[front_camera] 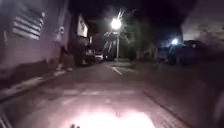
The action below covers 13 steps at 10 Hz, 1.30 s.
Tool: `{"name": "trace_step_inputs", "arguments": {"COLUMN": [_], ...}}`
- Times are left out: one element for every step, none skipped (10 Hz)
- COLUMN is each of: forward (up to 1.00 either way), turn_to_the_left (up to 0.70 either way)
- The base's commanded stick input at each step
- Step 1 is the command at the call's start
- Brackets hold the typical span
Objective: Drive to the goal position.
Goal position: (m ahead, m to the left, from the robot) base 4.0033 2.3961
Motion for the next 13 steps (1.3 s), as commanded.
{"name": "trace_step_inputs", "arguments": {"forward": [1.0,1.0,1.0,1.0,1.0,1.0,1.0,1.0,1.0,1.0,1.0,1.0,1.0], "turn_to_the_left": [0.0,0.0,0.0,0.0,0.0,0.0,0.0,0.0,0.0,0.0,0.0,0.0,0.0]}}
